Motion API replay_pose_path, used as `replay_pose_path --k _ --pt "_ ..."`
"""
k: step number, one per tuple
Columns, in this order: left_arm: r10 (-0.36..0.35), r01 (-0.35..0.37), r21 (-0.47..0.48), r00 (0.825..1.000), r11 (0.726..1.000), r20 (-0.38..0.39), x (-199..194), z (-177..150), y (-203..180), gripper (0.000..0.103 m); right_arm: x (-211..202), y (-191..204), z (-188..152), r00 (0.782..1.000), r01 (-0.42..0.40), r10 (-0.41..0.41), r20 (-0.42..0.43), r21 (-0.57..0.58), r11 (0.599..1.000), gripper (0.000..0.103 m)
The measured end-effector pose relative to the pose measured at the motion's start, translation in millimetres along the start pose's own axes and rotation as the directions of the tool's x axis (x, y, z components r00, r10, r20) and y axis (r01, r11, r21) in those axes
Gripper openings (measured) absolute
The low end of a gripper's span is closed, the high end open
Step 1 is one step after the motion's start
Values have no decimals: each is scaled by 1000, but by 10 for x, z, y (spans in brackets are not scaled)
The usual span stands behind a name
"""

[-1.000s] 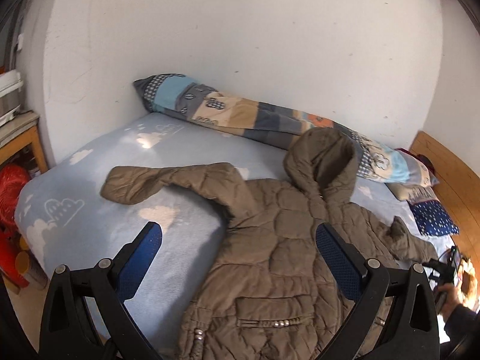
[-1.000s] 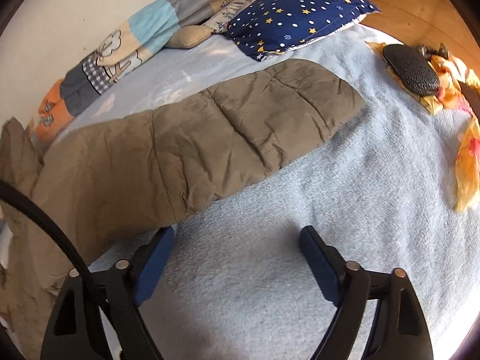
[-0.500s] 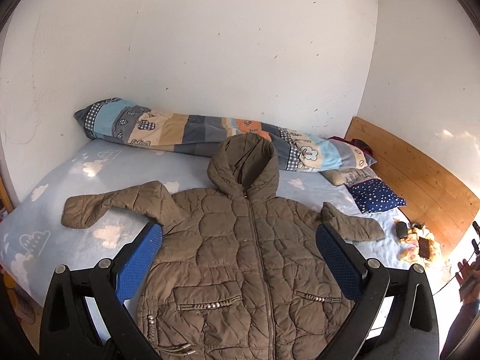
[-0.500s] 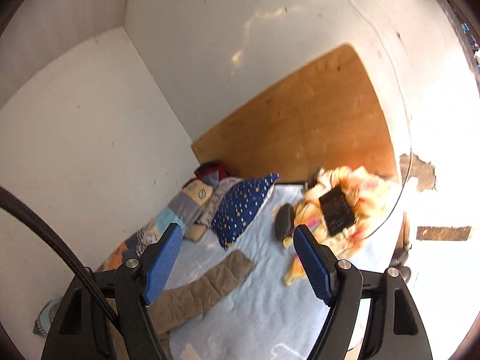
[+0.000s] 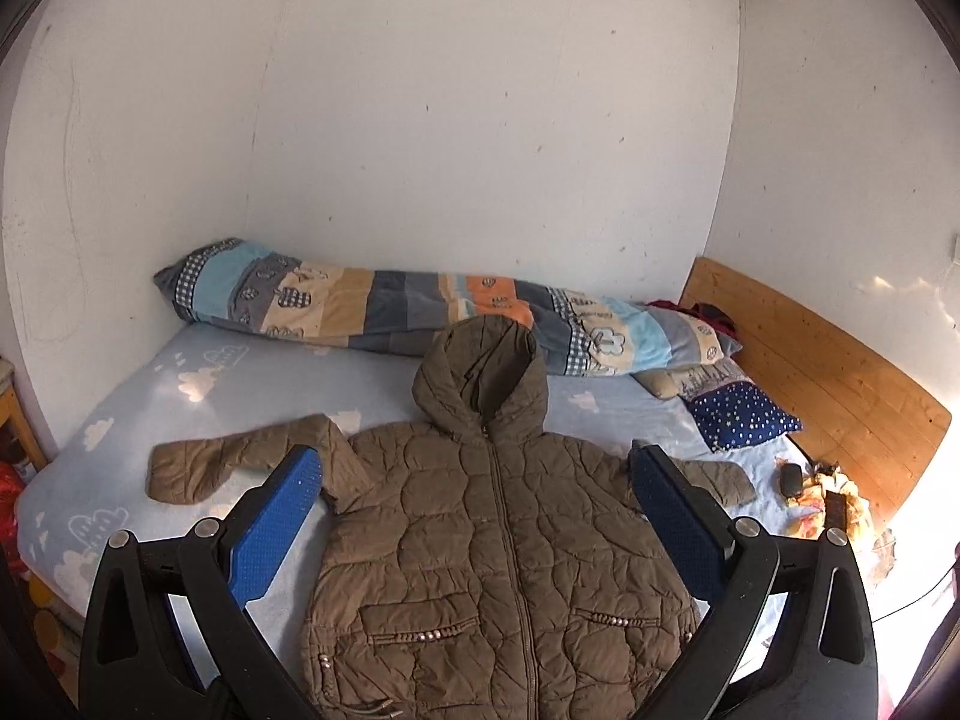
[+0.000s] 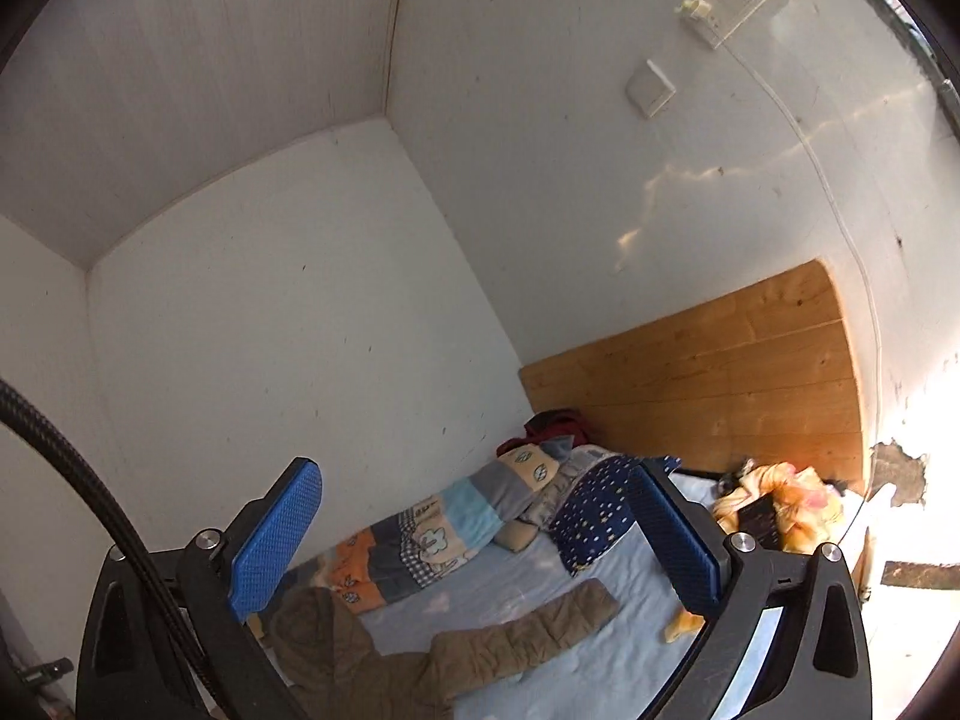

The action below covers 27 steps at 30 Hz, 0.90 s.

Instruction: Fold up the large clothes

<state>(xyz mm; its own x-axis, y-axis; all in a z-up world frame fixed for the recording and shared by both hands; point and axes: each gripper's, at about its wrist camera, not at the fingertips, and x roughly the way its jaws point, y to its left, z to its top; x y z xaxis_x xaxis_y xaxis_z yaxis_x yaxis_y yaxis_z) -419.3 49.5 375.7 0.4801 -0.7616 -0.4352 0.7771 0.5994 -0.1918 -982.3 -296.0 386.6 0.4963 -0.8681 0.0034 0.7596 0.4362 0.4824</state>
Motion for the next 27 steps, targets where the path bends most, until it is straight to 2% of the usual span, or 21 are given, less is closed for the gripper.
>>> replay_pose_path --k 3,6,9,10,13,15,22,24,26,27 --pt "27 -26 13 996 1000 -80 446 -210 -76 103 423 71 -469 991 -26 33 -127 59 998 103" --pt "31 -25 42 990 999 -137 910 -381 -143 103 958 188 -991 960 -33 52 -276 72 997 103" --pt "36 -28 51 986 998 -162 1380 -496 -232 103 1442 310 -1545 894 -84 116 -434 91 992 103" --pt "53 -44 61 986 997 -158 1521 -524 -251 103 1610 354 -1742 865 -86 124 -486 101 991 103" --pt "76 -63 92 987 994 -144 1885 -530 -284 103 1998 514 -2202 801 -100 126 -586 77 992 103" --pt "85 -70 107 987 992 -139 2141 -530 -297 103 2199 620 -2455 773 -103 105 -625 40 994 103" --pt "171 -157 114 977 981 -130 2958 -683 -184 103 2814 813 -2992 708 -99 75 -702 7 995 103" --pt "185 -167 129 972 977 -148 3115 -806 -160 103 2988 768 -3128 687 -85 60 -725 1 996 103" --pt "213 -186 151 959 971 -190 3274 -874 -152 103 3141 711 -3246 672 -72 46 -739 -3 997 103" --pt "208 -182 144 958 973 -198 3308 -884 -147 103 3184 707 -3287 667 -58 33 -744 -7 998 103"
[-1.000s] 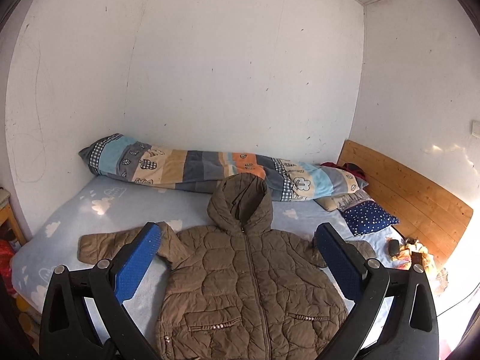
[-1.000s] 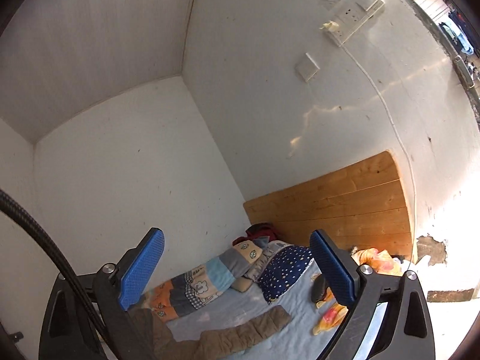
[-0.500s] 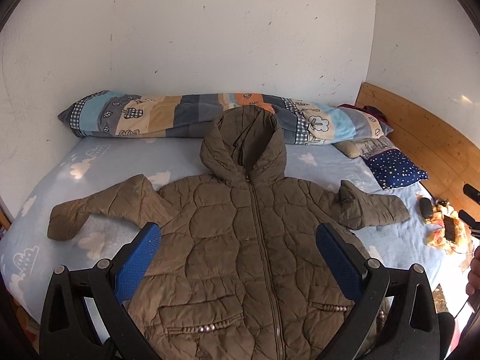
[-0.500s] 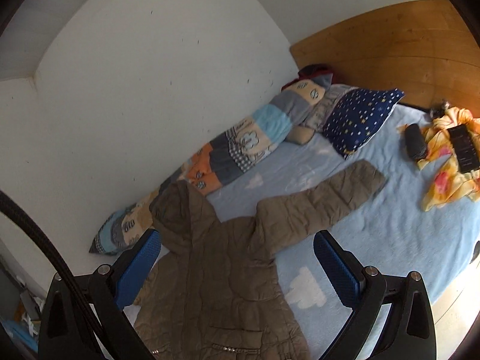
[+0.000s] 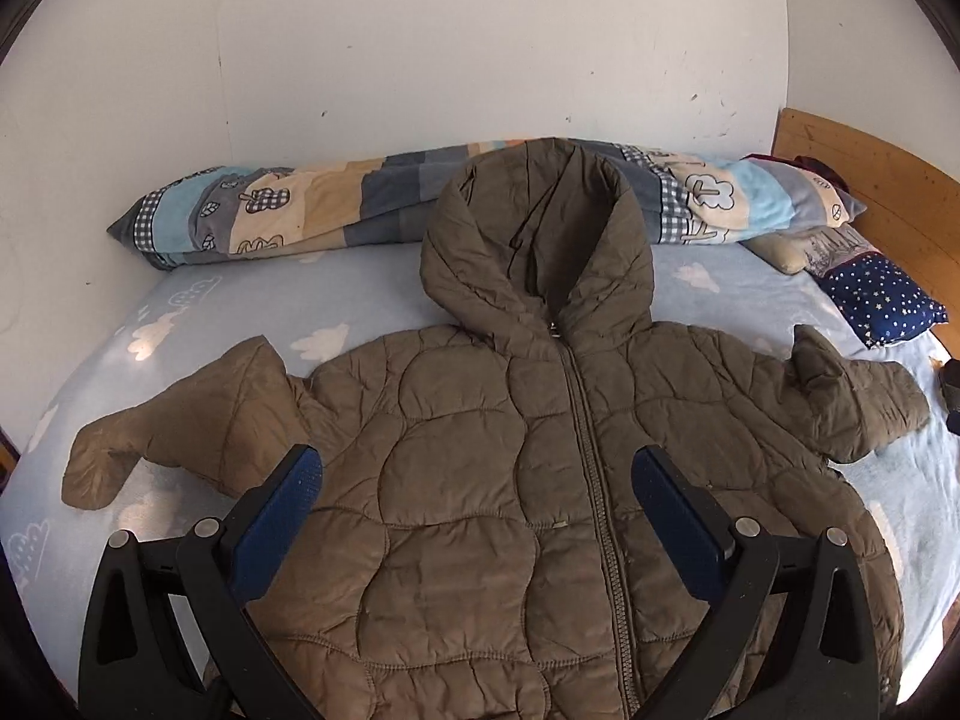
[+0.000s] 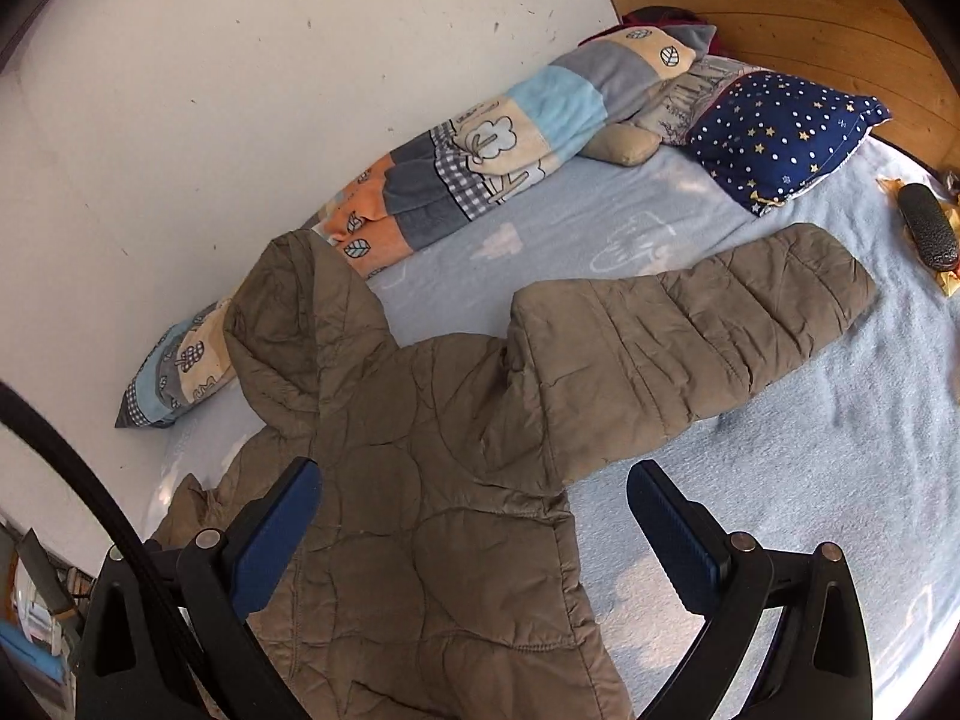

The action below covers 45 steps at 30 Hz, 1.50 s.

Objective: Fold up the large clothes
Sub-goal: 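Reach the right tool to the sleeve cuff and close on it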

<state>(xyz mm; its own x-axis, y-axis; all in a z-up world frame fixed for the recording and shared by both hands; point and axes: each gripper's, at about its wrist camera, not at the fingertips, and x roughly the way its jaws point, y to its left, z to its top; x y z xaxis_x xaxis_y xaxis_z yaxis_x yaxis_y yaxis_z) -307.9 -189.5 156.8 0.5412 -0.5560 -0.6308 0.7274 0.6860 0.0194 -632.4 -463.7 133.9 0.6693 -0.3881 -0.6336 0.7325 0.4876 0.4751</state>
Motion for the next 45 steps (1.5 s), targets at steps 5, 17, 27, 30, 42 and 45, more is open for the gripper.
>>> replay_pose_path --k 5,17,27,30,42,45 --pt "6 -6 5 1000 1000 -7 118 20 -67 103 216 -332 96 998 21 -15 -59 104 994 103" --pt "66 -64 89 998 994 -20 248 -59 -276 103 341 -985 268 997 0 24 -79 292 956 103" --pt "78 -71 119 996 990 -51 336 -106 -351 103 222 -1564 453 1000 13 -3 -25 426 905 103" --pt "69 -61 122 996 991 -63 344 -126 -346 103 134 -1794 555 999 31 -42 13 460 887 103" --pt "58 -40 147 991 988 -117 492 -203 -385 103 276 -2758 784 997 6 -52 57 611 792 85" --pt "55 -35 147 990 988 -133 548 -217 -385 103 341 -2893 867 996 18 -72 62 618 786 83"
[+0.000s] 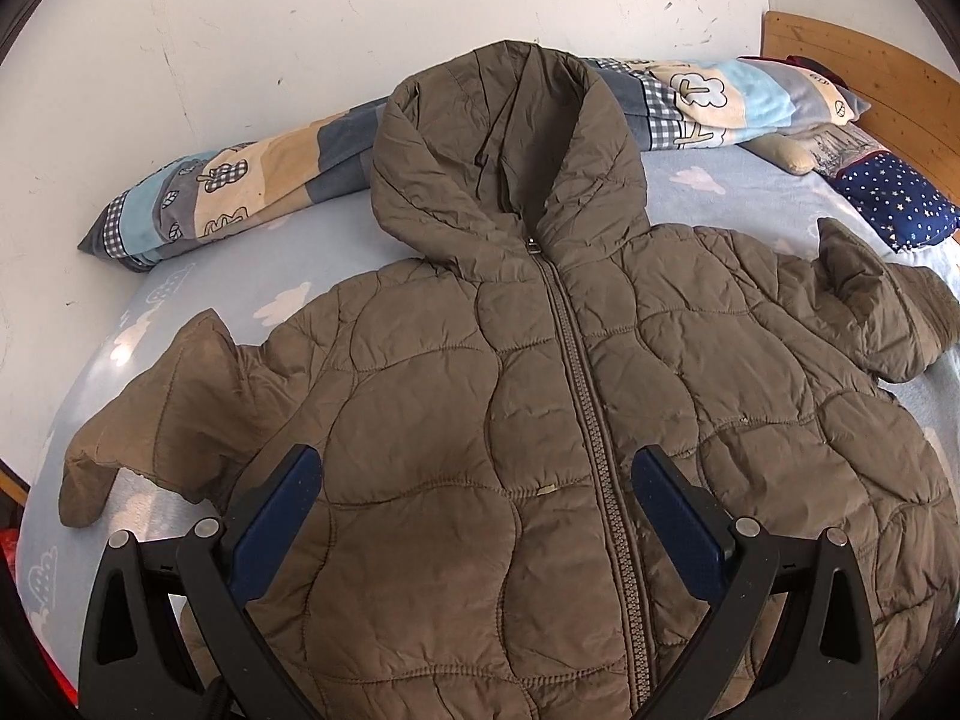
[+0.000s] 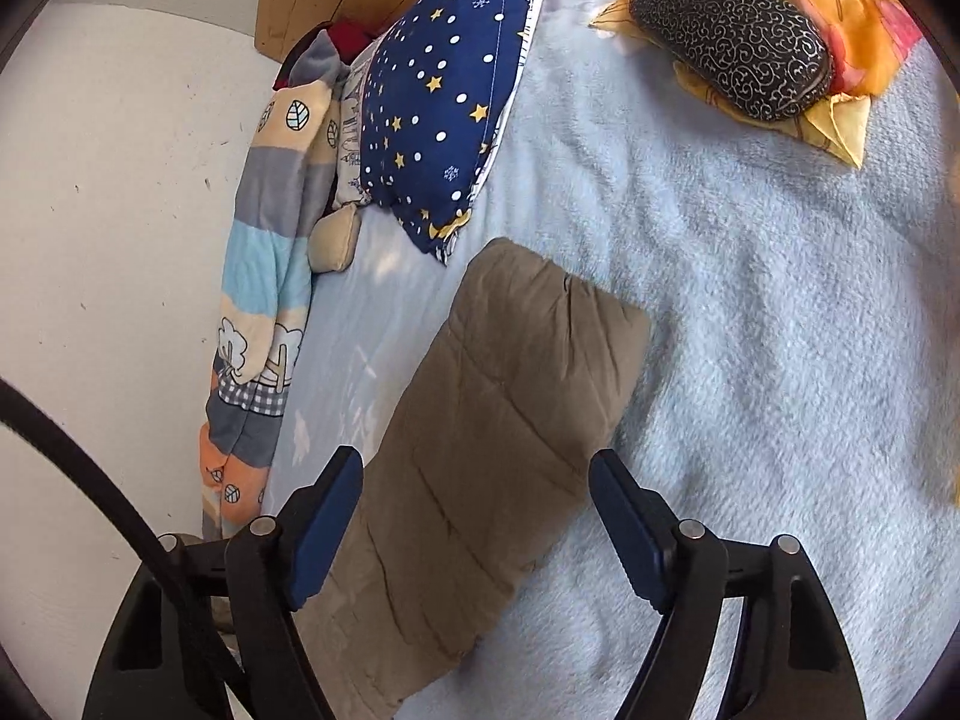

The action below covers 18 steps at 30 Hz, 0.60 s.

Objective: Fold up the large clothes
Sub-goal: 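Reach the right tool to the sleeve cuff and close on it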

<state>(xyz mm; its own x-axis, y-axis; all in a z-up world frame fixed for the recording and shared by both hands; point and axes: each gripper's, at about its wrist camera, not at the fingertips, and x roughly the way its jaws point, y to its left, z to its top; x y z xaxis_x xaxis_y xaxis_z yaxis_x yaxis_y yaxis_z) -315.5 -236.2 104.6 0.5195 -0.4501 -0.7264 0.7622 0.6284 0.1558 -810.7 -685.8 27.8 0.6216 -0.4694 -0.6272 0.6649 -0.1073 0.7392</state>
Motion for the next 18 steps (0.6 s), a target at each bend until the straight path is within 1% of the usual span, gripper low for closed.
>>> replay_pose_path --k 3,6,9,10,11,12,13,14,16,18 --pt "-7 7 -4 1000 1000 -11 43 11 2 103 53 -100 128 999 46 -46 19 8 999 83" --pt "-22 22 -15 1000 1000 -18 68 28 12 103 117 -221 202 998 61 -61 17 27 998 82" --pt "-34 34 -24 999 999 -23 82 38 14 103 231 -267 243 997 70 -70 17 22 997 77" --pt "-34 34 -23 999 999 -22 84 35 11 103 268 -286 253 997 79 -79 14 18 997 72" --pt "-34 34 -20 999 999 -24 88 39 11 103 311 -293 252 996 85 -86 16 13 996 64" --pt "-33 32 -15 999 999 -26 93 36 7 103 351 -295 247 995 94 -94 18 5 996 58" --pt "-30 30 -11 999 999 -29 99 34 6 103 385 -291 244 994 106 -106 12 -6 994 42" --pt "-30 30 -12 999 999 -32 103 35 8 103 402 -282 243 993 121 -121 8 -15 993 34" --pt "-34 34 -22 999 999 -34 99 44 19 103 359 -210 243 991 129 -128 30 -33 991 23" --pt "-42 41 -31 999 999 -28 76 52 24 103 276 -69 242 988 144 -140 61 -63 988 21"
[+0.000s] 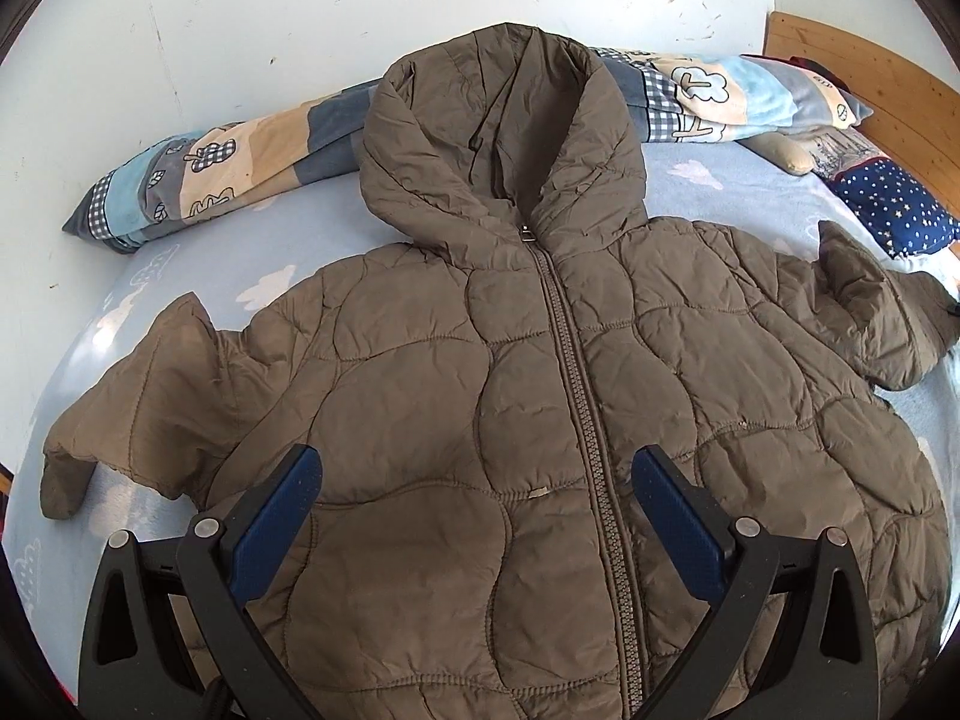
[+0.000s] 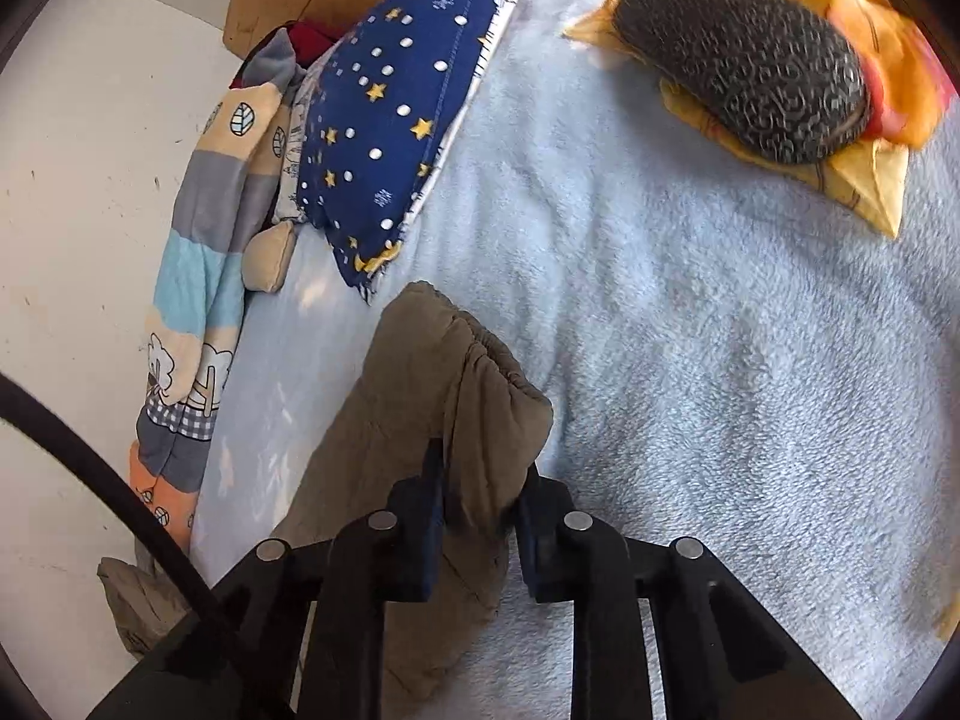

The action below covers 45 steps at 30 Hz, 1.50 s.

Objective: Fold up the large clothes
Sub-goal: 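Reach the right tool to the sleeve cuff and close on it, then lift the sleeve with the right tool and carry it across the jacket body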

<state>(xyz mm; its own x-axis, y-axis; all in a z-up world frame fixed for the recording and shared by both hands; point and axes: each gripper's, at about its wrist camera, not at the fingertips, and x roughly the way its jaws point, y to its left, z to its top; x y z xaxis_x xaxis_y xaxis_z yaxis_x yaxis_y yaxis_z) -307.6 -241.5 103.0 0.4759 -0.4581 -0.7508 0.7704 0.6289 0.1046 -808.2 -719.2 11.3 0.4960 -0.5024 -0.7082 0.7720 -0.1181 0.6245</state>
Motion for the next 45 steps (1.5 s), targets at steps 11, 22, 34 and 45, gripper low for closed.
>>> replay_pose_path --k 11,22,34,45 --pt "-125 123 -46 991 991 -42 71 32 -169 103 -1248 972 -31 966 -53 95 241 -178 983 19" --pt "-234 217 -135 965 967 -122 512 474 -1270 103 -1987 1586 -217 924 -224 300 237 -298 928 19" --pt "-49 57 34 977 998 -208 1247 634 -2318 103 -2339 1750 -252 875 -361 445 189 -356 862 18" --pt "-67 69 52 997 996 -29 443 679 -2025 103 -2383 1804 -278 863 -395 476 170 -361 845 18"
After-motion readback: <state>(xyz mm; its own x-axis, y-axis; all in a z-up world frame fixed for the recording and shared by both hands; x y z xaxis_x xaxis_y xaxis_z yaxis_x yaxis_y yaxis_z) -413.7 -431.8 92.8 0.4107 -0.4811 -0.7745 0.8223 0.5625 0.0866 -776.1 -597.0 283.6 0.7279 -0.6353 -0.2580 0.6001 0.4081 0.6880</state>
